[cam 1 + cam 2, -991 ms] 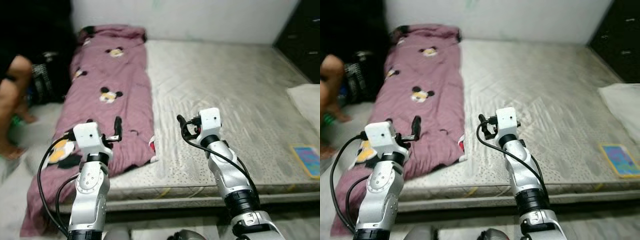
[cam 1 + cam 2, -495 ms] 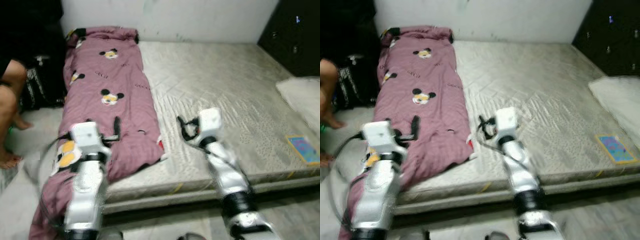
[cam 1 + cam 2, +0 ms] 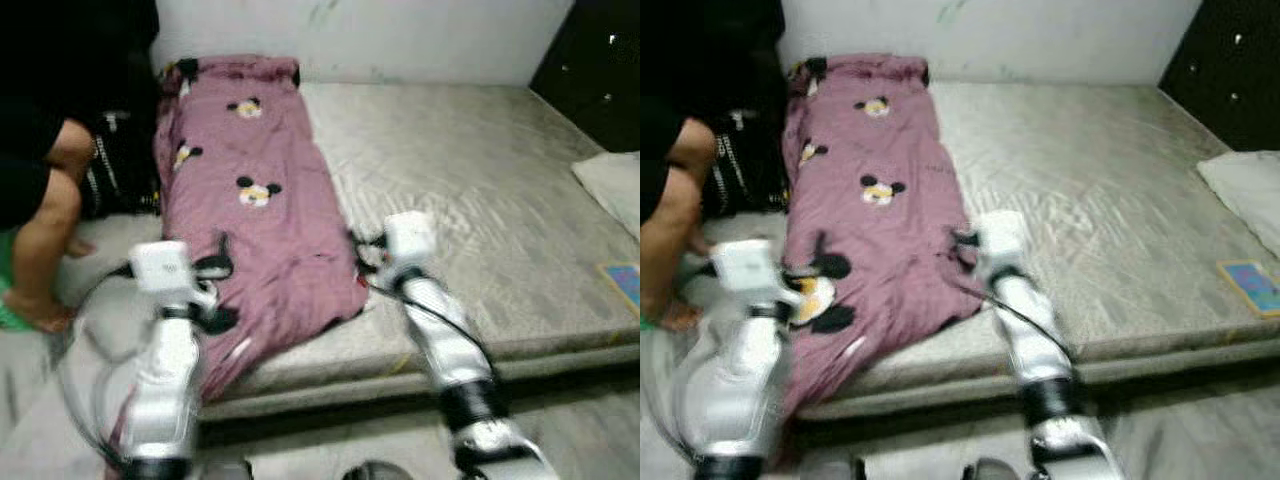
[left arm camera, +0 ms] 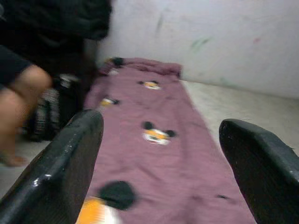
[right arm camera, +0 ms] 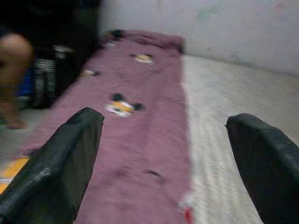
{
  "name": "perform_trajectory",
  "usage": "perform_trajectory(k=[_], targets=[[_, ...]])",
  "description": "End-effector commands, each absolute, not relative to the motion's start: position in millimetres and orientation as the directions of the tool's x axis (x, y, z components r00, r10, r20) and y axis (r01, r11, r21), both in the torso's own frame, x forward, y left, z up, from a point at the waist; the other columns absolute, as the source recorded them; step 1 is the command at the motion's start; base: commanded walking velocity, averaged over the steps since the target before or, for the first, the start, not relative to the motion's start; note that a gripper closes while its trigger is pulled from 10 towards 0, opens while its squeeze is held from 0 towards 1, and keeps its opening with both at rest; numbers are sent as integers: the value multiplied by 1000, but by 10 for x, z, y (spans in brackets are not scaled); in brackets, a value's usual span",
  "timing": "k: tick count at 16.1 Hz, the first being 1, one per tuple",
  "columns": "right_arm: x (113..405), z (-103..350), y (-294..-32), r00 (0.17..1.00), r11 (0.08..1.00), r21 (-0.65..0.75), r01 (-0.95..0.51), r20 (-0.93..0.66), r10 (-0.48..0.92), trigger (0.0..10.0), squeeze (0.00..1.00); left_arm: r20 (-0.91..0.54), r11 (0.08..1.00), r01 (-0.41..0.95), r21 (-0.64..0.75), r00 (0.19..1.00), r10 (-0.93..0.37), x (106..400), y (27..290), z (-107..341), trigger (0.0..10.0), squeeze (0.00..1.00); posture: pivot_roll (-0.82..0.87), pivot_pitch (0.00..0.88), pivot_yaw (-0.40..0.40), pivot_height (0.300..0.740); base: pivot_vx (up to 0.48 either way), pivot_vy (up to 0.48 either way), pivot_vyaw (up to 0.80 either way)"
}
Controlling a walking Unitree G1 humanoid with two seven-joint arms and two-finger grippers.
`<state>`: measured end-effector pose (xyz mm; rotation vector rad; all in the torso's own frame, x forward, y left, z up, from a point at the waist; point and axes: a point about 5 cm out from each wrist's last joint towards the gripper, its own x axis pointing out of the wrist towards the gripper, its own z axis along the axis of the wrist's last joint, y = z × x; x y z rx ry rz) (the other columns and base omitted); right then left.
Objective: Clean up the room
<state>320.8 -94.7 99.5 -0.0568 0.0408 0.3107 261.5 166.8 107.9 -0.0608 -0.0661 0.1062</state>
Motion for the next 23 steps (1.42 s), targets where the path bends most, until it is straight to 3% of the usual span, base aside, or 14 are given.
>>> perform_trajectory(k=[1, 8, 19, 23], targets=[[3238, 1066, -1061, 959, 955, -86, -283, -22, 283, 10000, 0, 114, 995, -87, -45, 989, 92, 2634, 1577, 1194, 10000, 0, 9, 0, -71, 740, 0, 0, 0], [3226, 1037, -1065, 959, 957, -71, -281, -40, 279, 10000, 0, 101, 996, -34, -82, 994, 43, 2594, 1556, 1166, 10000, 0, 17, 0, -70, 740, 0, 0, 229], [3226, 1016, -1080, 962, 961, -55, -270, -51, 268, 10000, 0, 97, 995, -16, -98, 995, 26, 2586, 1541, 1156, 10000, 0, 19, 0, -70, 740, 334, 0, -165], [3225, 1015, -1089, 963, 962, -49, -268, -52, 265, 10000, 0, 83, 994, -41, -97, 995, 49, 2588, 1548, 1137, 10000, 0, 20, 0, -70, 740, 0, 0, 0]])
